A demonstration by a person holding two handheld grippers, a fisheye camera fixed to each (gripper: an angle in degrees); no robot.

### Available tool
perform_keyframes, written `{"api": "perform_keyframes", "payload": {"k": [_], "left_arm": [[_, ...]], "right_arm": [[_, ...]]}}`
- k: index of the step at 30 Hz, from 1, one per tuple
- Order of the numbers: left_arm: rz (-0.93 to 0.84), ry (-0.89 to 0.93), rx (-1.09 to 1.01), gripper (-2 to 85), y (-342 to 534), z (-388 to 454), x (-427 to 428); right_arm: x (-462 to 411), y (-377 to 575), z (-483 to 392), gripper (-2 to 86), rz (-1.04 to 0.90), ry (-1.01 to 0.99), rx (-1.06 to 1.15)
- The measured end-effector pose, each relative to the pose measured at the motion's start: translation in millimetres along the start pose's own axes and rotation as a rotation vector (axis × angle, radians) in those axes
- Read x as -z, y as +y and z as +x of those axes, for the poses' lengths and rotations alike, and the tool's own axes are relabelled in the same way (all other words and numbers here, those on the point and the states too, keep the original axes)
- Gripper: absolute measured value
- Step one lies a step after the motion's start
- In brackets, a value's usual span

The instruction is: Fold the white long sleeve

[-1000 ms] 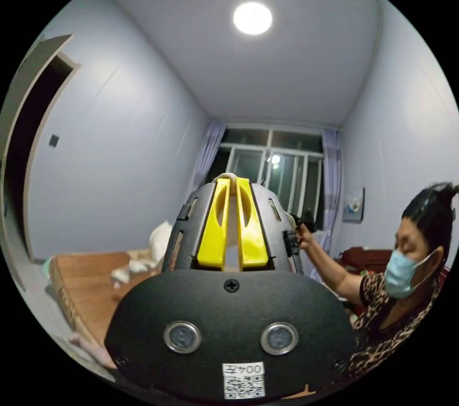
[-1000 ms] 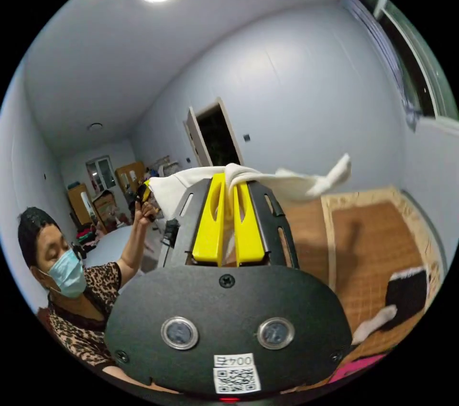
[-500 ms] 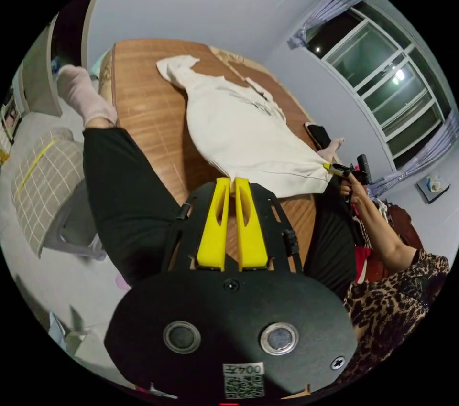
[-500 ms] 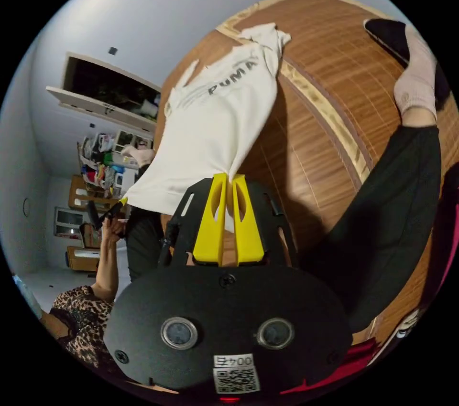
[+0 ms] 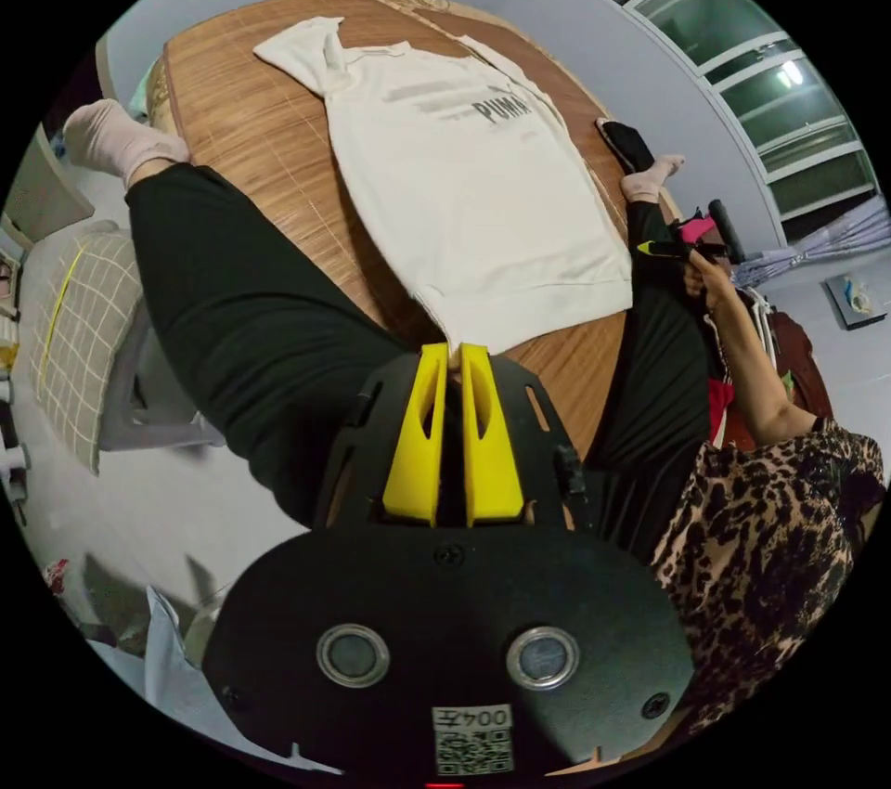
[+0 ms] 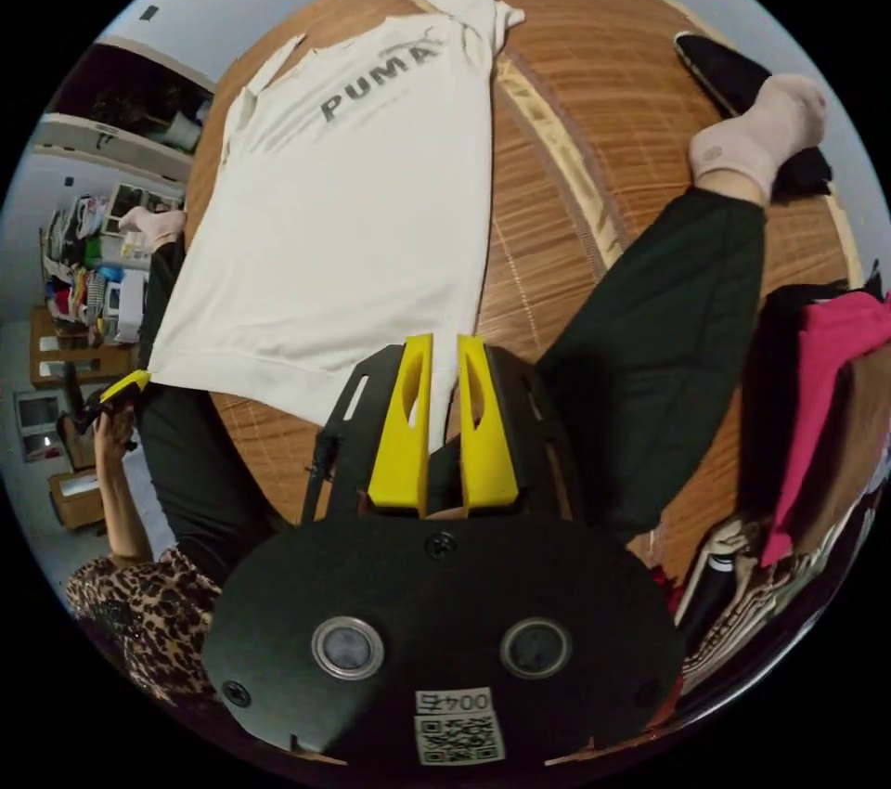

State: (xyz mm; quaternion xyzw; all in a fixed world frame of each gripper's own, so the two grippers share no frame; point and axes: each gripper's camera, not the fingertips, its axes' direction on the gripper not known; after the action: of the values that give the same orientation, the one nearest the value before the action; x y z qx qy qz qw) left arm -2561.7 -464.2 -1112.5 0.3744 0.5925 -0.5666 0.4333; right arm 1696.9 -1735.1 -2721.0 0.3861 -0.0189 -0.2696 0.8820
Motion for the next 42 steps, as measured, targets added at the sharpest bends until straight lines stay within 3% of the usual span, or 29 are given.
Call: {"api": "perform_keyframes", "payload": {"k": [5, 9, 17, 20, 24, 35, 42], "left_arm": [[0.175, -0.042, -0.037, 5.4, -35.2, 24.2, 19.3], [0.088, -0.045, -0.090, 10.9, -117.8, 47.0, -63.0], [-0.092, -0.241, -0.116, 15.6, -197.2, 58.6, -202.2], [-0.063, -0.333, -0.191, 16.9, -193.0, 77.3, -216.9], [-0.047, -0.303, -0.166, 18.2, -186.5, 75.9, -223.3], [-0.288, -0.286, -0.317, 25.6, -171.0, 118.5, -252.5], [-0.425, -0.303, -0.433, 29.0, -148.7, 142.9, -270.0]], "right_arm": [[16.6, 3.7, -29.5, 9.1, 0.210, -0.054, 0.076], [-28.5, -15.5, -81.2, 14.6, 0.276, -0.039, 0.183], [-117.7, -54.6, -140.5, 18.1, 0.123, 0.103, 0.208], [-132.0, -54.8, -161.7, 17.8, 0.120, 0.239, 0.287], [-137.1, -53.5, -163.0, 17.8, 0.117, 0.229, 0.285], [-146.8, -20.4, -162.7, 18.3, 0.022, 0.240, 0.262], [-156.1, 7.9, -163.9, 19.8, -0.155, 0.235, 0.261]]}}
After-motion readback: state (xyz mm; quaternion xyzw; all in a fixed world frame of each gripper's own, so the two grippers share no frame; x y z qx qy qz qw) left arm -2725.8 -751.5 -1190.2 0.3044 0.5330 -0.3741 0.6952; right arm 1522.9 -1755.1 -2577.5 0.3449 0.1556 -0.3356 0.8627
